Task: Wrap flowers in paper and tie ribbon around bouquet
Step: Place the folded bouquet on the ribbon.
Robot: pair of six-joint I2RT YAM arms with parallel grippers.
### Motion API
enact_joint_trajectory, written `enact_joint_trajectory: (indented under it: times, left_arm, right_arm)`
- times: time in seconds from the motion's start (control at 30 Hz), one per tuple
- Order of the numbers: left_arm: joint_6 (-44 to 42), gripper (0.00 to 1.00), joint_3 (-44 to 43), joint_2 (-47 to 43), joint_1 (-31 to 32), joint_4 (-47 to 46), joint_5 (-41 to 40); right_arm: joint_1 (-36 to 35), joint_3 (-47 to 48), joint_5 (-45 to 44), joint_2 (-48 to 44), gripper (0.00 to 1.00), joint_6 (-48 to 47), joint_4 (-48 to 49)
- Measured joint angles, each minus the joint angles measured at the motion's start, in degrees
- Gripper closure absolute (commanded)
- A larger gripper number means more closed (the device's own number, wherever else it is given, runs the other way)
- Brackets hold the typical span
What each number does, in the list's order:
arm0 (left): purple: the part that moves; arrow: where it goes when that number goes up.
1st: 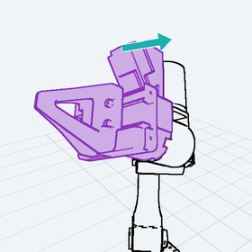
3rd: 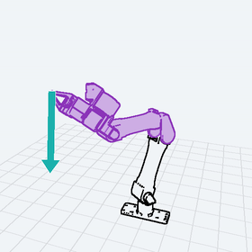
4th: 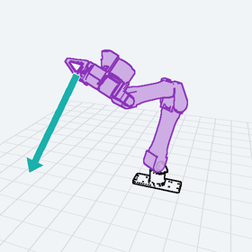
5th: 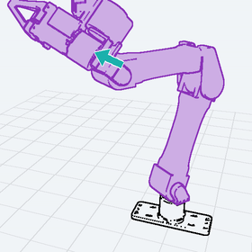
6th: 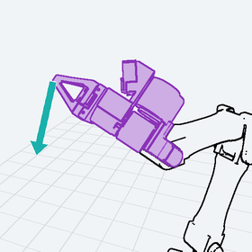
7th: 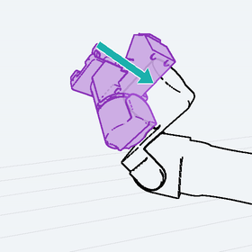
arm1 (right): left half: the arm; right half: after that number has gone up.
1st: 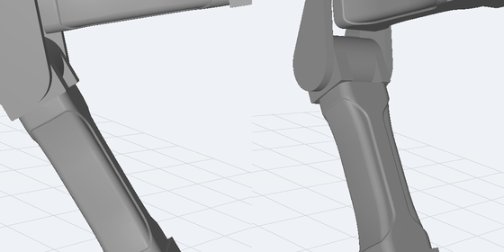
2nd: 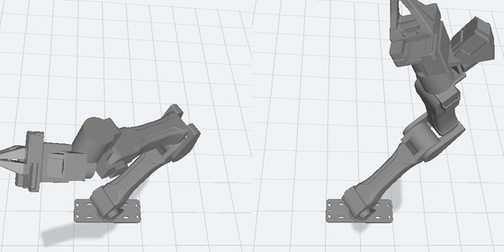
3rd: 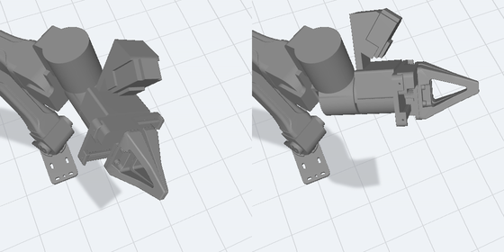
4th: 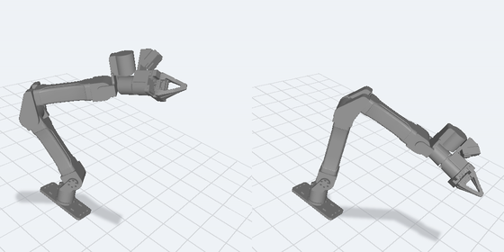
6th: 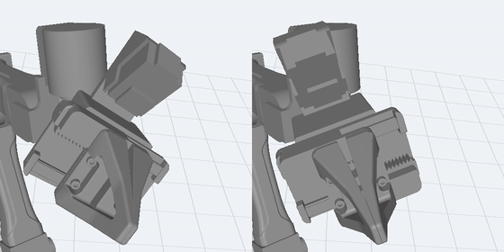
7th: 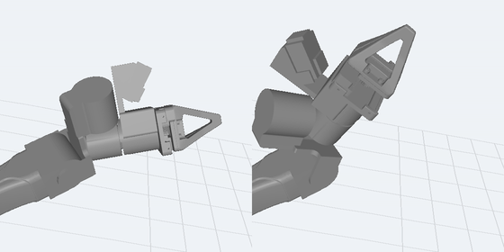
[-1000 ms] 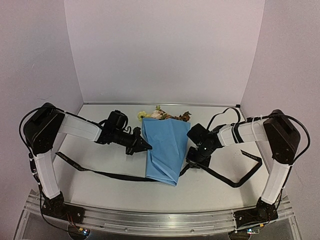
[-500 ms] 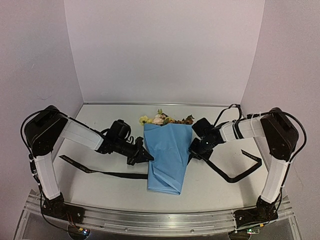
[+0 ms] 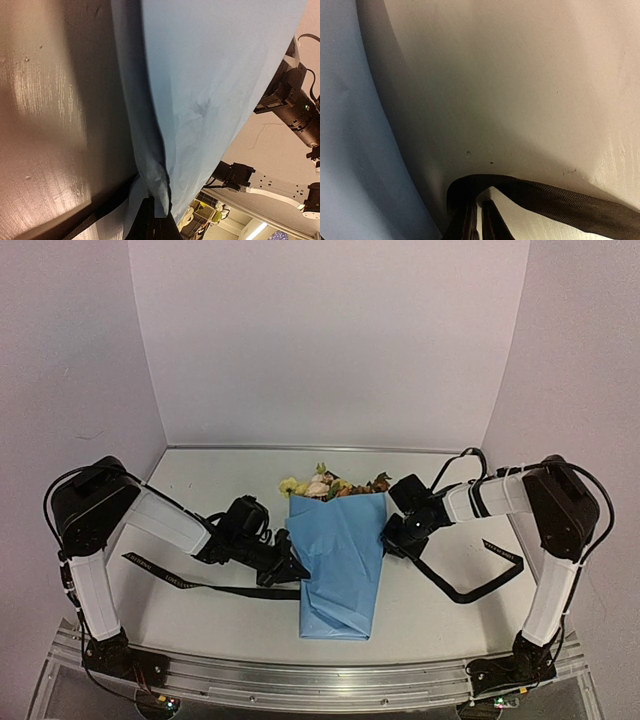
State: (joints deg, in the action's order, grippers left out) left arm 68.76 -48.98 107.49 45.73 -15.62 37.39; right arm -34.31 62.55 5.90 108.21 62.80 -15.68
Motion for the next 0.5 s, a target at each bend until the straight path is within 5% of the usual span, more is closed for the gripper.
enact_joint_trajectory:
  times: [0.33, 0.5]
  left_arm:
    - [-4.0, 0.35, 0.0, -6.1, 0.7, 9.4, -7.4]
    - [-3.7, 0.24, 0.0, -13.5, 0.8, 19.0, -16.3]
  right_arm:
    - [0.3, -1.7, 3.8, -5.1, 0.71, -2.7, -3.1]
    - [0.3, -2.2, 4.8, -11.6, 0.58, -6.6, -7.0]
